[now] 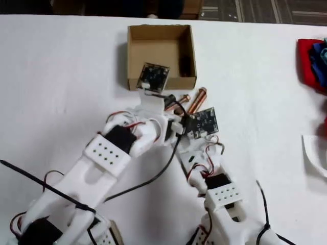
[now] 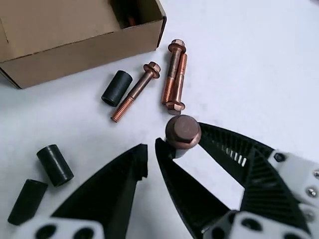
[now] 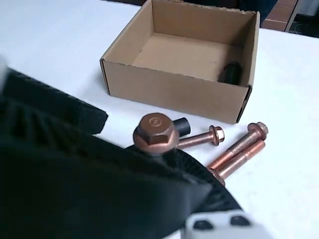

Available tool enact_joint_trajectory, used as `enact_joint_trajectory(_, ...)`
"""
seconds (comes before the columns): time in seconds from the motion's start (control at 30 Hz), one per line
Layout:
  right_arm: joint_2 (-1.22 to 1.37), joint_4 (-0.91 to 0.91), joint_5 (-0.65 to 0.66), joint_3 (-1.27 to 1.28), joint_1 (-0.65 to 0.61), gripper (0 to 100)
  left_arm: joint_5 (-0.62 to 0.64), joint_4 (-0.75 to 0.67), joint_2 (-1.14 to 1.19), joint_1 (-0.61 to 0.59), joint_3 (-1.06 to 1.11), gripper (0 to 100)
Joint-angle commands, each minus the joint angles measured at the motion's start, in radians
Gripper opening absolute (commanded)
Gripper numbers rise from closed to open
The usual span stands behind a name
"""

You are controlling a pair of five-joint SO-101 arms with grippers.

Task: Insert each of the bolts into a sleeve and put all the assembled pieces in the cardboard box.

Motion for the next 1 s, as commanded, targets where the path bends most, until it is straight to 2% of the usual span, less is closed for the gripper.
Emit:
enact_joint_trajectory(0.0, -0.033, -0.002, 0.0, -0.006, -0.005, 2.0, 0.011, 0.003, -0.012, -0.064, -0.099, 29)
enact_joint_trajectory(0.23, -0.031, -0.001, 0.002, 0.035, 0.077, 2.0, 0.011, 0.003, -0.012, -0.261, -0.134, 21)
enact_joint_trajectory(0.37, -0.031, 0.068, 0.002, 0.025, 0.12, 2.0, 0.009, 0.069, -0.003, -0.46, -0.13, 18)
enact_joint_trajectory(0.47, -0.031, 0.199, -0.006, -0.034, 0.131, 1.9, -0.018, 0.138, -0.005, -0.605, -0.077, 18)
enact_joint_trajectory(0.53, -0.031, 0.306, -0.015, -0.097, 0.131, 1.9, -0.144, 0.176, -0.009, -0.678, -0.03, 18)
enact_joint_trajectory(0.6, -0.031, 0.375, -0.037, -0.158, 0.131, 1.9, -0.338, 0.189, -0.006, -0.735, 0.021, 18)
enact_joint_trajectory(0.67, -0.03, 0.43, -0.025, -0.227, 0.133, 1.9, -0.548, 0.164, -0.005, -0.773, 0.076, 18)
enact_joint_trajectory(0.73, -0.03, 0.498, 0.008, -0.319, 0.136, 1.9, -0.687, 0.095, -0.005, -0.76, 0.151, 18)
enact_joint_trajectory(0.8, -0.015, 0.598, 0.026, -0.437, 0.133, 1.9, -0.736, 0.009, -0.005, -0.732, 0.22, 18)
enact_joint_trajectory(0.97, 0.209, 0.832, 0.032, -0.839, 0.147, 1.9, -0.729, -0.232, -0.003, -0.706, 0.404, 18)
